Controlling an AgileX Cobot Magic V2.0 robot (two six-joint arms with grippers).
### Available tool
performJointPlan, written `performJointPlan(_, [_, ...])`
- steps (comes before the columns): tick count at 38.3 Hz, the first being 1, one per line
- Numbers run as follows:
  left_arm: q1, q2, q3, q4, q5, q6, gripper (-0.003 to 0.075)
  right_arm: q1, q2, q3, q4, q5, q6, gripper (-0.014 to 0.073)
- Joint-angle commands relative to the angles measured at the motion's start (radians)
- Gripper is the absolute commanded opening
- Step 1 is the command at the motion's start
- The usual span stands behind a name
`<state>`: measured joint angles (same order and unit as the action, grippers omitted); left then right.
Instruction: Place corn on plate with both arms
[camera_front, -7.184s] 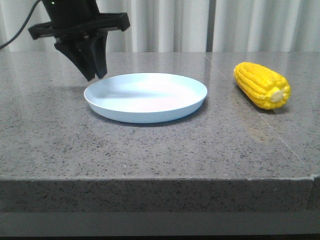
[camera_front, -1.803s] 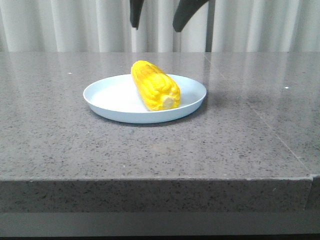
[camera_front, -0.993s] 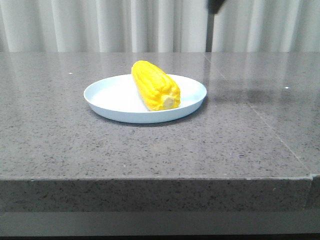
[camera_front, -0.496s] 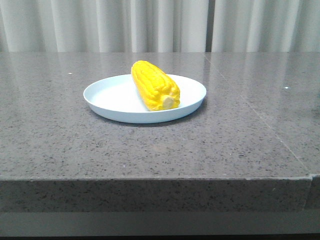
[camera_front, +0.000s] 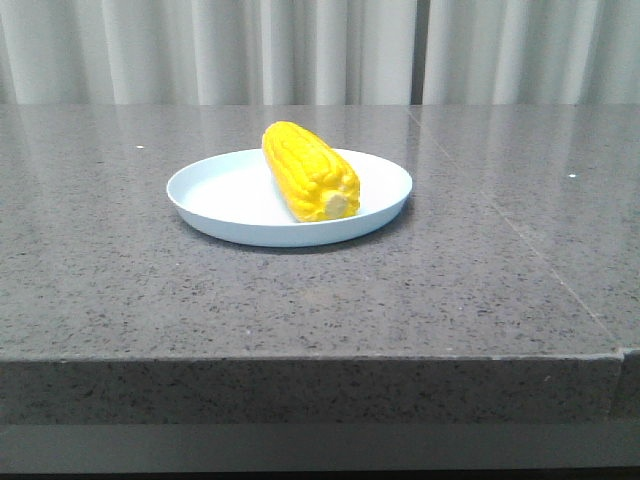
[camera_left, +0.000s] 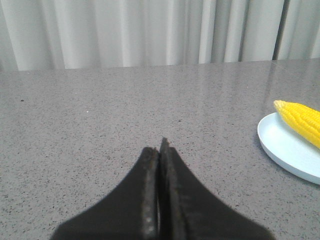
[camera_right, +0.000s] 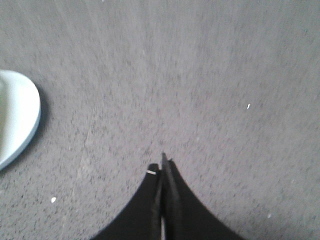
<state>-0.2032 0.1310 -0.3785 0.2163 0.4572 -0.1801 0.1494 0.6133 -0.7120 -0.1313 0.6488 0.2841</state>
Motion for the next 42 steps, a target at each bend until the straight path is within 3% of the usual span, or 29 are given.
performJointPlan(1, [0.000, 0.010, -0.028, 0.003, -0.081, -0.006, -0.0020, -0.008, -0.124, 0.073, -0.056, -0.186, -0.013, -0.0060])
performJointPlan(15, [0.000, 0.010, -0.028, 0.003, -0.081, -0.006, -0.0020, -0.008, -0.423, 0.261, -0.068, -0.292, -0.013, -0.0060])
performJointPlan(42, [0.000, 0.010, -0.028, 0.003, -0.081, -0.006, -0.0020, -0.008, -0.436, 0.264, -0.068, -0.294, -0.013, -0.0060])
